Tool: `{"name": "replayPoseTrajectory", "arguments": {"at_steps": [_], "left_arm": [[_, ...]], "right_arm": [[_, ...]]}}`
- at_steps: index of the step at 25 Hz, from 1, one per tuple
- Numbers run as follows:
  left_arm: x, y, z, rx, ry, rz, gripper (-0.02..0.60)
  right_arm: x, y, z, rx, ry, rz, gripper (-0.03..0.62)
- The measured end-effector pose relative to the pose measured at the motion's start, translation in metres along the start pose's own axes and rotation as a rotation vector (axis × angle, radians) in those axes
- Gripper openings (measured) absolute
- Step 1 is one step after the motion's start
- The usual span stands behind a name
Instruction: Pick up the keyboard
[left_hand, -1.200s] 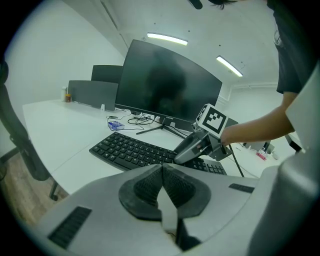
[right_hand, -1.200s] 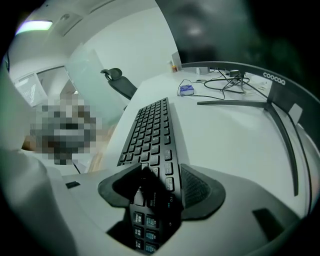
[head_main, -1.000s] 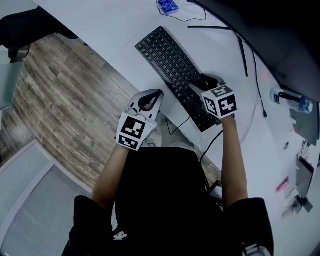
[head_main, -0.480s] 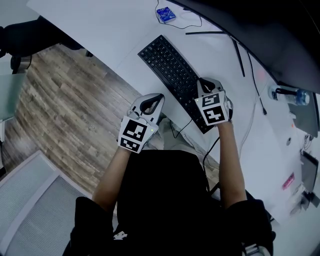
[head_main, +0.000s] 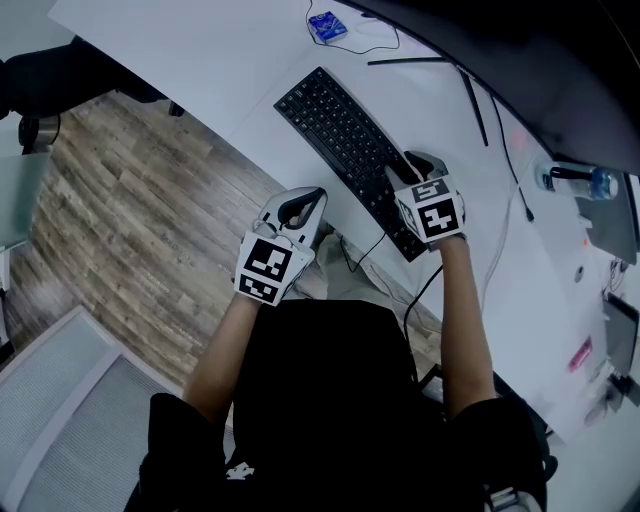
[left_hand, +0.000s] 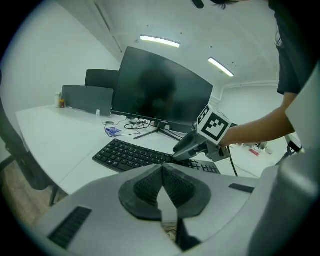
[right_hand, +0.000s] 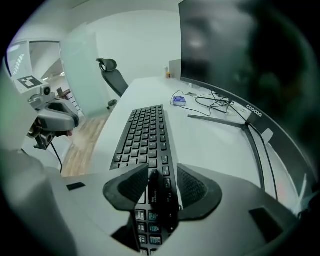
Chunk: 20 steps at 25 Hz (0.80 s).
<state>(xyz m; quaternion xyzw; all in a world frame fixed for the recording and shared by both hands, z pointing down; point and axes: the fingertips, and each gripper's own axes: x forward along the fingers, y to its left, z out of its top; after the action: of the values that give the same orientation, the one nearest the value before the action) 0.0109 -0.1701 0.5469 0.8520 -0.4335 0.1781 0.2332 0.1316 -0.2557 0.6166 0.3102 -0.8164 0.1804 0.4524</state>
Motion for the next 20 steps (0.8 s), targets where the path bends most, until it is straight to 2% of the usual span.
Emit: {"name": "replayPoseTrajectory", "arguments": {"at_steps": [4,9,14,20], "left_arm": [[-0.002,0.000,-0.005,-0.011,0.013,0.010,0.009],[-0.002,0.002,-0.004,-0.019,0.003,0.021,0.009],[0.001,0.003,-0.007,-0.026,0.009,0.028,0.009],[0.007,0.006,-0.003,-0.037,0.003,0.036,0.009]], "right_arm": [[0.008,0.005,-0.005,0.019,0.016,0.052,0.234],[0.016,0.010,-0.009,0.040,0.046,0.121,0.307],[0.021,0.010,-0.013,0.087,0.072,0.192,0.318],[0.027,0.012,-0.015,0.089,0.095,0.287,0.319]]}}
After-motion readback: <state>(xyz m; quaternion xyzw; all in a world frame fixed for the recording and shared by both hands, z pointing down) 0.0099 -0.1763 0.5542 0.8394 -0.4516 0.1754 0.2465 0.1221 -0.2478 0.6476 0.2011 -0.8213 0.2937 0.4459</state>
